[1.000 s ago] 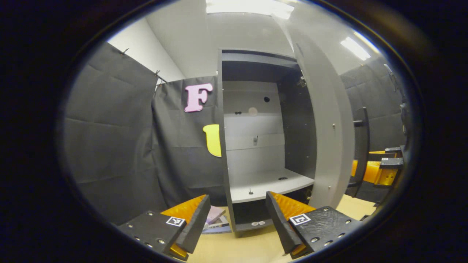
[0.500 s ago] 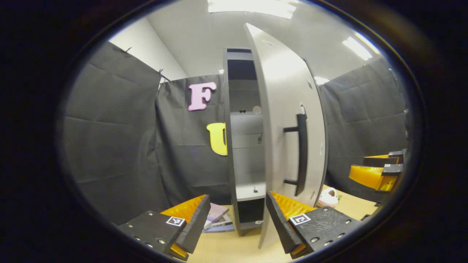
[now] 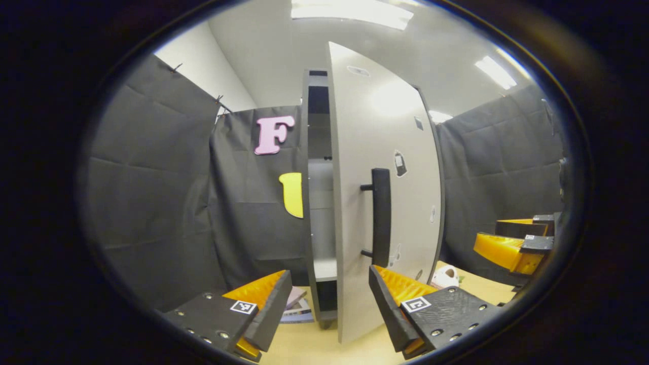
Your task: Open the cabinet door with the right hand, grasp the bottle in the cabinet with the left hand and place it on the coaster, then close the cabinet door with the right hand.
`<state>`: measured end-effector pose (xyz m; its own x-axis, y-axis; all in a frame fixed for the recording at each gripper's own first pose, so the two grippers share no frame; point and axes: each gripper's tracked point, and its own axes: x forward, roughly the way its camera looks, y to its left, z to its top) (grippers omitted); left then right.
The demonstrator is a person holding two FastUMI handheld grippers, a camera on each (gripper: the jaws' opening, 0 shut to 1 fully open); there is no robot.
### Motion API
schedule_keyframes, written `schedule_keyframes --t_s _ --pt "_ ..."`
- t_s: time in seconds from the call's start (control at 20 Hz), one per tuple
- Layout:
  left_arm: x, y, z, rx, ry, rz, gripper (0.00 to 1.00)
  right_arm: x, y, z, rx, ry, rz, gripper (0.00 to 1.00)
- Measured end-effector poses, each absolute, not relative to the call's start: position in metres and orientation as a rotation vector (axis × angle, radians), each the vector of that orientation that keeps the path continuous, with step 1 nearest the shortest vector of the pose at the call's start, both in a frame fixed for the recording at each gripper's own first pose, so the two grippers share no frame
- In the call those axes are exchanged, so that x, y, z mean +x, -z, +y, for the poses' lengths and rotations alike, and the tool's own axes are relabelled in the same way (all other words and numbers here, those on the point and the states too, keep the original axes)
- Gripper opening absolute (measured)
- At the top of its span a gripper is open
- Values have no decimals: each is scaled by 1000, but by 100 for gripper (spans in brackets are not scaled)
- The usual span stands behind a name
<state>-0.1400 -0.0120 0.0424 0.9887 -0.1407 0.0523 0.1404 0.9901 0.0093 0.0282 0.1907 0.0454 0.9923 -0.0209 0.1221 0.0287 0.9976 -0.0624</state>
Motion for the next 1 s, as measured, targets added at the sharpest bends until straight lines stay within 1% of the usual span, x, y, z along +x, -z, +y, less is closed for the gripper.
schedule_keyframes --t_s 0.05,0.1,0.15,0.45,0.5,0.65,0.7,0.75,0.85,0.9,0.95,1.0 --pt "-141 -41 -11 9 144 -50 88 28 -42 189 -52 27 -106 94" --pt "-142 -41 -12 7 150 -51 94 27 -41 189 -39 26 -95 94" --pt "-142 -42 -15 6 156 -54 88 26 -41 187 -29 30 -93 94" --pt "-143 -42 -14 3 151 -54 87 26 -38 182 -19 43 -82 93" --pt "-143 -42 -16 -5 156 -59 94 26 -41 183 -20 41 -87 93" --pt "-143 -43 -16 11 171 -59 94 24 -46 183 -32 46 -97 93" --pt "-144 -43 -14 15 171 -60 87 24 -44 183 -34 44 -91 93" --pt "-143 -43 -18 9 180 -66 94 23 -45 184 -36 41 -95 94" --pt "-141 -46 -24 2 203 -80 94 21 -48 183 -40 48 -107 93" --pt "-142 -45 -22 11 204 -78 94 21 -46 184 -38 48 -104 93" --pt "-143 -44 -19 16 197 -78 87 22 -44 185 -35 43 -99 93" --pt "-142 -46 -19 12 198 -80 87 22 -44 186 -31 40 -99 94"
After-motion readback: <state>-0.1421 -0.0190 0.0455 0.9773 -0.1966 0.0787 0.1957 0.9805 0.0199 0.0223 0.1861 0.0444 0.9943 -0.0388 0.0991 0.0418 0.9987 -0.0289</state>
